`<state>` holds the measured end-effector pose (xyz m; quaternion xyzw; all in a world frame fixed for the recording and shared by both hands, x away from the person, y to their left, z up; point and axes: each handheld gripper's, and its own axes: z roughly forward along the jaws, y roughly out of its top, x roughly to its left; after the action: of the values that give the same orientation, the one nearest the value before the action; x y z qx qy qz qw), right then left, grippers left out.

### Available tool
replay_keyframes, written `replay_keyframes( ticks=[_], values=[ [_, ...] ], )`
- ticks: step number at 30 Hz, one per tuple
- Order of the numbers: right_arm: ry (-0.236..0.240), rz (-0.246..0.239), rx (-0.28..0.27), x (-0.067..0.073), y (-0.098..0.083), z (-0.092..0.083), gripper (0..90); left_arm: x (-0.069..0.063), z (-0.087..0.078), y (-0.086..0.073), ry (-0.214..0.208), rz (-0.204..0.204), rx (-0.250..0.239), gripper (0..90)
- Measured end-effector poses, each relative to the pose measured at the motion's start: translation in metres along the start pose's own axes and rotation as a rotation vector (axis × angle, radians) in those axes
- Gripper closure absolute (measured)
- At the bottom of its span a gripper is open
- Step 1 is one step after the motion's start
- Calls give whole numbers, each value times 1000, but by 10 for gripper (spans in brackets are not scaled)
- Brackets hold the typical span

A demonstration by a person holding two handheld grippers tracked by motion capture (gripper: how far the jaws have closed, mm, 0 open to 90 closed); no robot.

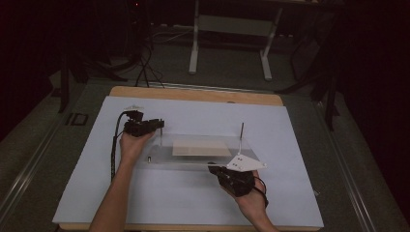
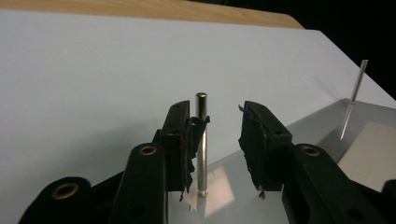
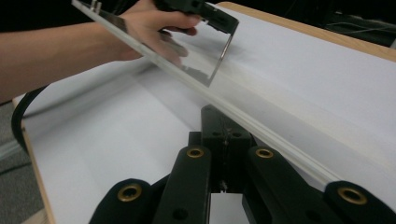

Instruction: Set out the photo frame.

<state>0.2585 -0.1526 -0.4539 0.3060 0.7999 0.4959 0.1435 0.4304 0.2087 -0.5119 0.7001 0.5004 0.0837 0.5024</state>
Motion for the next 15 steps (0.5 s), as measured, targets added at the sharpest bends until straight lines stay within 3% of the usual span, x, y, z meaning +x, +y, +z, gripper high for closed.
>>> replay_keyframes(
  ticks=[9,15],
  values=[
    [3,6,-8,-3,6,0,900,-6,-25,-2,-29,40,-45,618],
    [3,12,-19,-5,10,-2,900,-12,-40,-11,-57,88,-35,591]
  ],
)
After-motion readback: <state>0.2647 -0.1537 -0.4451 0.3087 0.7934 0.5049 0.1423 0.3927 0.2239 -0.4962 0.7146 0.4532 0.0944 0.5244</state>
